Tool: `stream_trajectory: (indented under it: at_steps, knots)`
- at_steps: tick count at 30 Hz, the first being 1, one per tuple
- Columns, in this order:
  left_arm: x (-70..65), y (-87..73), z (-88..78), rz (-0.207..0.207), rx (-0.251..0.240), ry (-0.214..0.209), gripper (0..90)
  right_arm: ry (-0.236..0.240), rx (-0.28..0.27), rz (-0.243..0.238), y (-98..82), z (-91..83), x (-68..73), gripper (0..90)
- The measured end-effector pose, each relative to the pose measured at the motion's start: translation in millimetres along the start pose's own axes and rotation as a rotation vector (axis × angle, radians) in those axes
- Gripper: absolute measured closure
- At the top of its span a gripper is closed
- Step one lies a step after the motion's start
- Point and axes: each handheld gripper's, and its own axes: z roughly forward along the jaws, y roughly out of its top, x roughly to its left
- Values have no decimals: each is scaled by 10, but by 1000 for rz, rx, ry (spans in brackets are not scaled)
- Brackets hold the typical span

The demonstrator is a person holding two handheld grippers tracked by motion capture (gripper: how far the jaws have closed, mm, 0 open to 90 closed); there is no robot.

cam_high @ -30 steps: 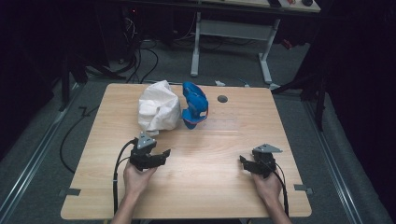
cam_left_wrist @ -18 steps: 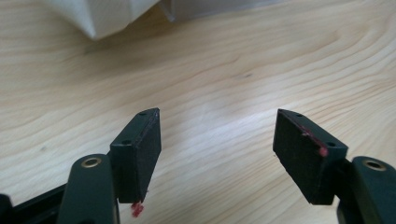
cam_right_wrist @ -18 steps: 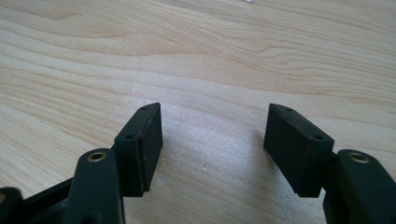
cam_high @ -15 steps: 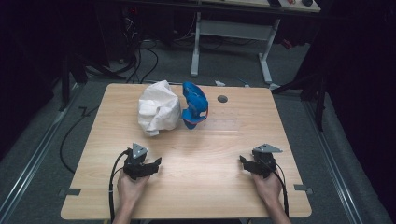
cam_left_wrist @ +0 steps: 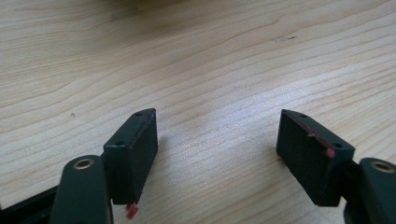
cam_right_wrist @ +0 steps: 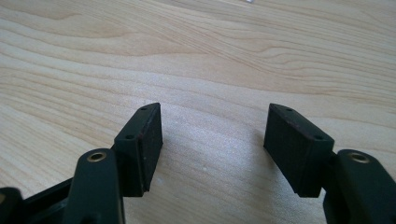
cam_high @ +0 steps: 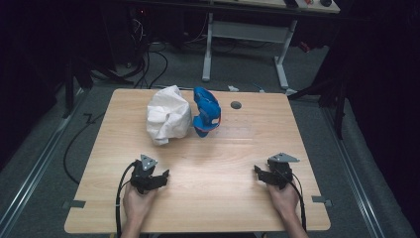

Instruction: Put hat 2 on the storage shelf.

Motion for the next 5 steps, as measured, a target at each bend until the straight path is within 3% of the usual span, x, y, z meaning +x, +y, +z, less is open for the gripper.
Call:
stream_trajectory:
  at_steps: [5]
  knots:
    - [1, 1, 0, -1, 1, -1, 298, 0, 0, 0, 0, 0, 0, 372]
